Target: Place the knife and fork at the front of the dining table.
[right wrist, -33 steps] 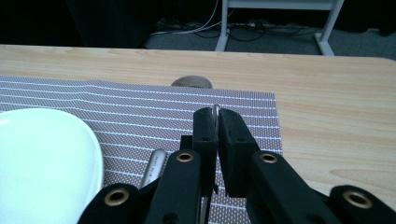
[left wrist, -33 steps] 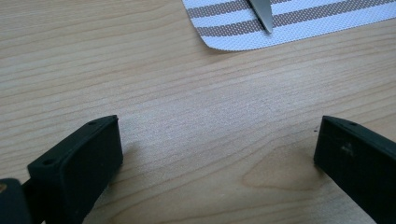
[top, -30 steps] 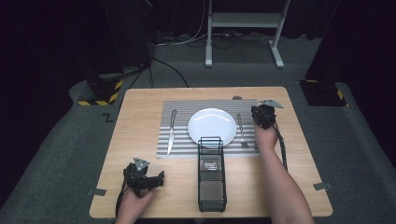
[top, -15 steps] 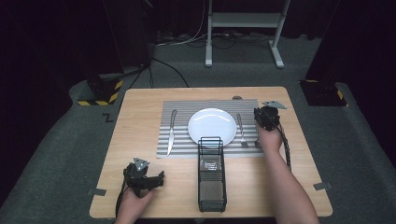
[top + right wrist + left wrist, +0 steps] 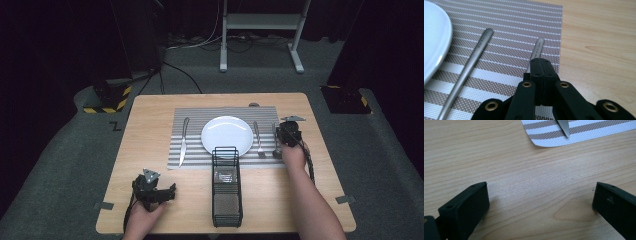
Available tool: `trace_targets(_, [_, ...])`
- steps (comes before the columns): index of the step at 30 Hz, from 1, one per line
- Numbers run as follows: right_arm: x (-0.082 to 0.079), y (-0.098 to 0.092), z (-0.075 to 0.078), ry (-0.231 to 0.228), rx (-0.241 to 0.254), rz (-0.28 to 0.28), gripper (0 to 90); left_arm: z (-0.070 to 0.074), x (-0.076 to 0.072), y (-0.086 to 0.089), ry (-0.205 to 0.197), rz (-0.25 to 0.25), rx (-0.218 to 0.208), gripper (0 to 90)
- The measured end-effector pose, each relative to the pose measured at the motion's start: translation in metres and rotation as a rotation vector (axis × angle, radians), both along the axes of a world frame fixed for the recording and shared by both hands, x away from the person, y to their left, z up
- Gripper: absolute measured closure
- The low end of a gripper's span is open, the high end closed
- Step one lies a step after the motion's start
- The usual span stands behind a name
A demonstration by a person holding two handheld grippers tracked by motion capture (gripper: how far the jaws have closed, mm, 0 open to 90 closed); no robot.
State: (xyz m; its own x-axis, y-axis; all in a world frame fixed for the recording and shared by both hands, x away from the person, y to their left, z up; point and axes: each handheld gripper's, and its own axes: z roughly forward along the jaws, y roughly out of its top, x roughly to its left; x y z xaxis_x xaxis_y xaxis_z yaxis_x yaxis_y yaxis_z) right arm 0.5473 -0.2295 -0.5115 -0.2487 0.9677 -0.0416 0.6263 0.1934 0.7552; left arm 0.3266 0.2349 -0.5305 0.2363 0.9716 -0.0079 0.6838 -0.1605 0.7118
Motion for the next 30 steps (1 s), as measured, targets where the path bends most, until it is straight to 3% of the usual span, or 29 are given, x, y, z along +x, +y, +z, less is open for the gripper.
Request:
trace_targets(5, [0.002,-0.002,-0.005,0.024,-0.008,-0.010,89.8,0.000,0.000,0.000,0.000,0.000,0.000,1.0])
trace_targets(14, [0.002,0.004,-0.005,0.025,0.004,0.036,89.7,0.000,0.000,0.000,0.000,0.000,0.000,1.0])
trace_targets(20, [-0.003,0.000,0.001,-0.009,0.028,0.018,78.4,0.000,0.000,0.000,0.000,0.000,0.000,1.0])
trace_targets(25, [-0.025,-0.006,0.012,-0.068,0.044,0.013,62.6,0.000,0.000,0.000,0.002,-0.004,0.004,0.6])
trace_targets(30, [-0.062,-0.011,0.016,-0.101,0.035,0.011,48.4,0.000,0.000,0.000,0.003,-0.004,0.004,0.5])
